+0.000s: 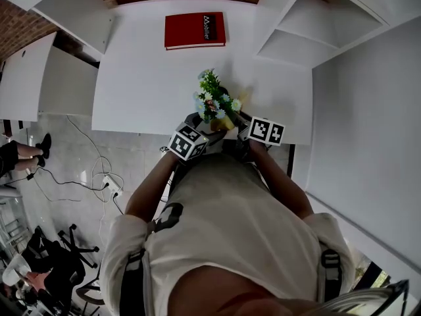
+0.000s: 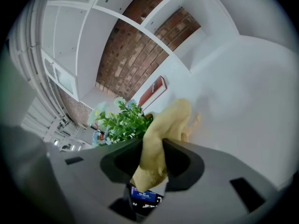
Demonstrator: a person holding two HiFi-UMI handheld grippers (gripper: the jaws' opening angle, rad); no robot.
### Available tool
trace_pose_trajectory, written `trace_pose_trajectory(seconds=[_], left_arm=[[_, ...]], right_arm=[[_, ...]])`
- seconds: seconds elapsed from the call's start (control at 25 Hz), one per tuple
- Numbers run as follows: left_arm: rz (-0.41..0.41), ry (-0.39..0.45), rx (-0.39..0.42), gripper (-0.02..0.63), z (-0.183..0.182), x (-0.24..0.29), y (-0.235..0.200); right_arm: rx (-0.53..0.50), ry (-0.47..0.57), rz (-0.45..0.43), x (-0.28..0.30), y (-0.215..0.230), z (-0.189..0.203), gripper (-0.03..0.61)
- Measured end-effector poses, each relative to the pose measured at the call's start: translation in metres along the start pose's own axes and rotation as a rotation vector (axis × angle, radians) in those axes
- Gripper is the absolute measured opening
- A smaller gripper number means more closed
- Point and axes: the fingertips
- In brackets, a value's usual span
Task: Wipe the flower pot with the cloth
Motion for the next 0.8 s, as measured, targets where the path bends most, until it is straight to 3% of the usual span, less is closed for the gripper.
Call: trace_pose_trajectory(seconds=[0.32,0.52,0.8], left_arm=[[0.04,0.008,0.0,0.357,0.0,0.01,0.018],[0.032,-0.021,0.056,0.357,-0.003,0.005,0.013],[0.016,-0.014,0.027,0.357,-0.013,0.003,0.002]], right_arm=[[0.025,-0.101,0.072,0.015,0.023,0.041,0.14],[0.012,-0.092,0.093,0.01,0.028,0.034,0.14],[0.016,-0.014,0.051,-0.008,0.011,0.002,0.138]])
Point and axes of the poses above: the fingertips, and each gripper's own axes: x forward along the fingers, y to its right, z out of its underside, and after that the axes turned 8 degrees about -y, right-handed
